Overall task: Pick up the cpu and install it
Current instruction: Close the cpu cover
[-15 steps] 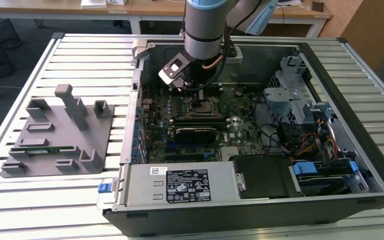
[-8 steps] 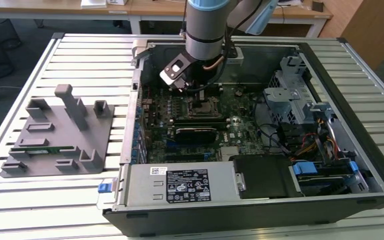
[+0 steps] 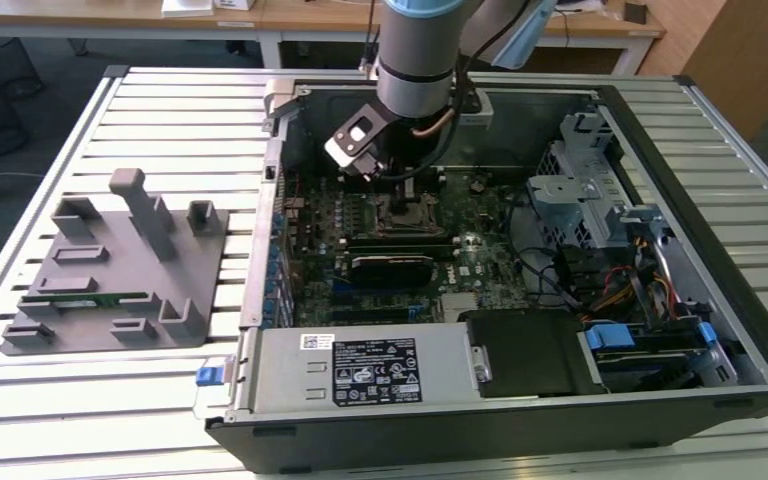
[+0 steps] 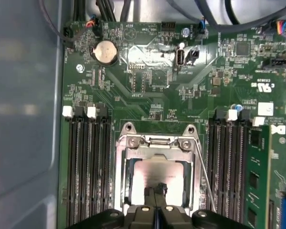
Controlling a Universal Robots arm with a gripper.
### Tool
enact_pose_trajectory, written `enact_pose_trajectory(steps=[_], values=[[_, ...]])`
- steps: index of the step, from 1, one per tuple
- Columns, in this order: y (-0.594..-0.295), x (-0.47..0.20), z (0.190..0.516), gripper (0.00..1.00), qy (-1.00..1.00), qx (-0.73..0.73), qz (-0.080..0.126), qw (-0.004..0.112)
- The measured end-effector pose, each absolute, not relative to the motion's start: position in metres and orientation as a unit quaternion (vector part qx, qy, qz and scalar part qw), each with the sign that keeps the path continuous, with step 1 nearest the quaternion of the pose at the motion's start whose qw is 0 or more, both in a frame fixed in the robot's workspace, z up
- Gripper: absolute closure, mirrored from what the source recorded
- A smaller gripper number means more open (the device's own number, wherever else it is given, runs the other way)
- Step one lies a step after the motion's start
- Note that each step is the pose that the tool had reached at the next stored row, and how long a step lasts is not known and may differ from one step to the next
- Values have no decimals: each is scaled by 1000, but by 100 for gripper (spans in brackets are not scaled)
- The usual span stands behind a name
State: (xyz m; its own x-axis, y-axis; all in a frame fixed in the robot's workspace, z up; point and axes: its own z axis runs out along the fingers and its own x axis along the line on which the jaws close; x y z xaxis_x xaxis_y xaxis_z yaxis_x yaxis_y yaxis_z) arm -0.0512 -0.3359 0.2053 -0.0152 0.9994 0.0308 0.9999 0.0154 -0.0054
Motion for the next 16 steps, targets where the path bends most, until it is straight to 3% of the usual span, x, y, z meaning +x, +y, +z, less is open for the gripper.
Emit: enact_pose_trajectory(steps=[16], values=[[-336,-37,218,89,-712,-702,-9,13]])
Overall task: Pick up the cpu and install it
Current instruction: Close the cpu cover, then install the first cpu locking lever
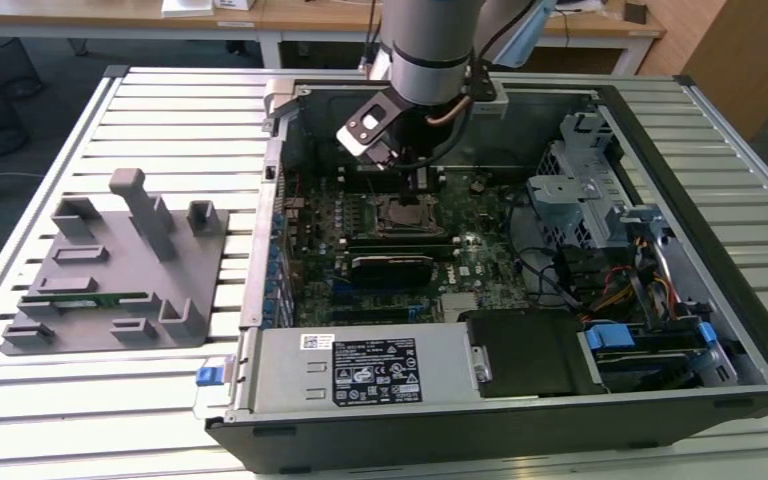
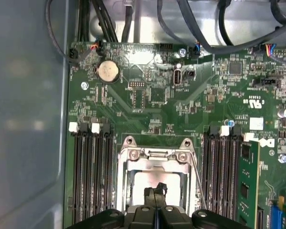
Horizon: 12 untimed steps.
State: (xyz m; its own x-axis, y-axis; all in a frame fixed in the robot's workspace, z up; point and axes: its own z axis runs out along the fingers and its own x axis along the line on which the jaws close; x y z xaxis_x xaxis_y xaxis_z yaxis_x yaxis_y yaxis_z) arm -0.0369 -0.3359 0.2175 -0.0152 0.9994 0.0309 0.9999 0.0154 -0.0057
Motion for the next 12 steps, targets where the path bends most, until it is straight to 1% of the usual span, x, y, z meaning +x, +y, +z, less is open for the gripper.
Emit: enact_pose_trajectory(steps=[12], values=[[-336,-32,221,89,-712,-702,-9,13]])
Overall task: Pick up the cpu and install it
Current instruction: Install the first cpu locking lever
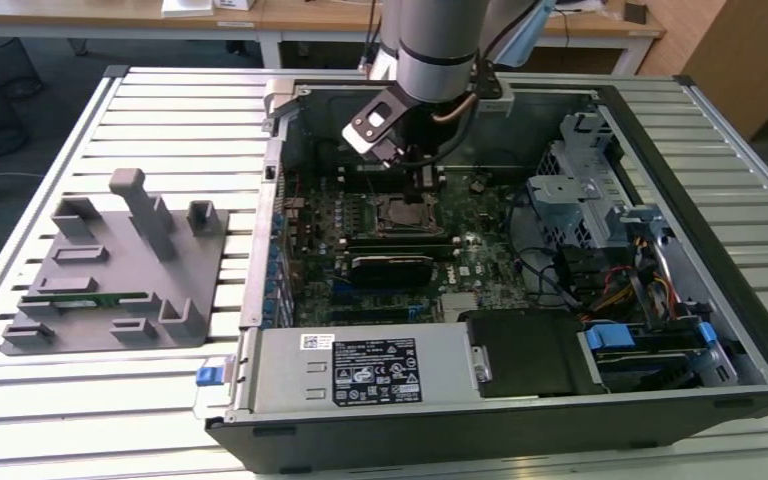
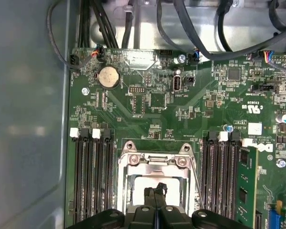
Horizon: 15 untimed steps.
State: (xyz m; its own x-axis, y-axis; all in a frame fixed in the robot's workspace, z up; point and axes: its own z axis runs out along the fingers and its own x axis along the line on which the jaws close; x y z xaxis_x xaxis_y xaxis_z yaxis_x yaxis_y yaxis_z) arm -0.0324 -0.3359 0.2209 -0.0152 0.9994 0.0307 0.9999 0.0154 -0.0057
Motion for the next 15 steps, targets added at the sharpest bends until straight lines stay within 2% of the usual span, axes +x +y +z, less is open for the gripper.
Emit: enact_pose_trajectory(steps=[15], values=[[-336,-32,247,89,-713,-701,-9,13]])
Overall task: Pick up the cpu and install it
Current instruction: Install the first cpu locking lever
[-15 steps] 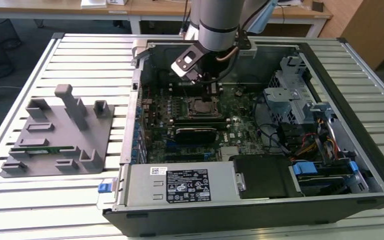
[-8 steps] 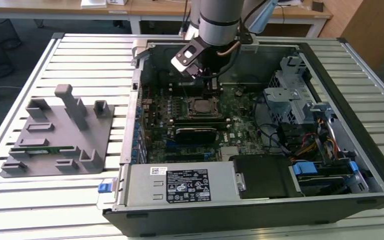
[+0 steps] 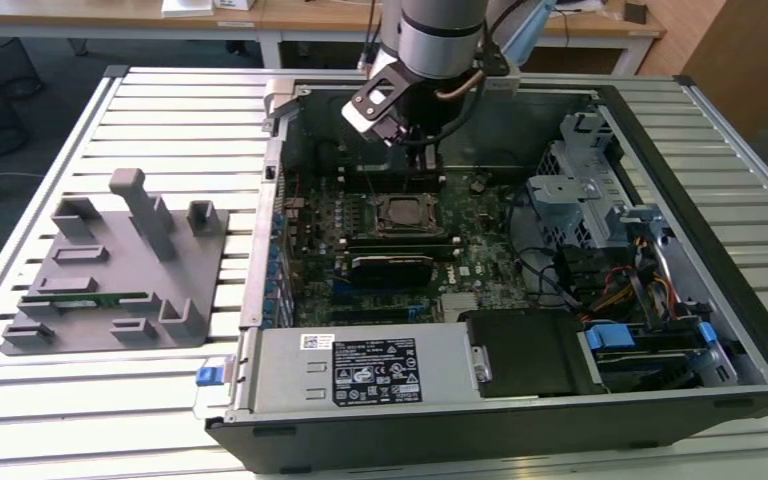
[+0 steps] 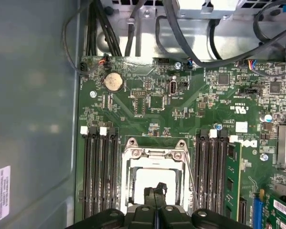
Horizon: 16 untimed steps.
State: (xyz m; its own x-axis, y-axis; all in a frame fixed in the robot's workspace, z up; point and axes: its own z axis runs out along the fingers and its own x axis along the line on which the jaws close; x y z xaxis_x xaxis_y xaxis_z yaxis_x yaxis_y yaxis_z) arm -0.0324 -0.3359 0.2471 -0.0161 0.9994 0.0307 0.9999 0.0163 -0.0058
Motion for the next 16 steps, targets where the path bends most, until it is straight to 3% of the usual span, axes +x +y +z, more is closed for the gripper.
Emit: enact_pose_trajectory(steps=[16], values=[[-336,-33,246,89,-802,-597,-7,14]])
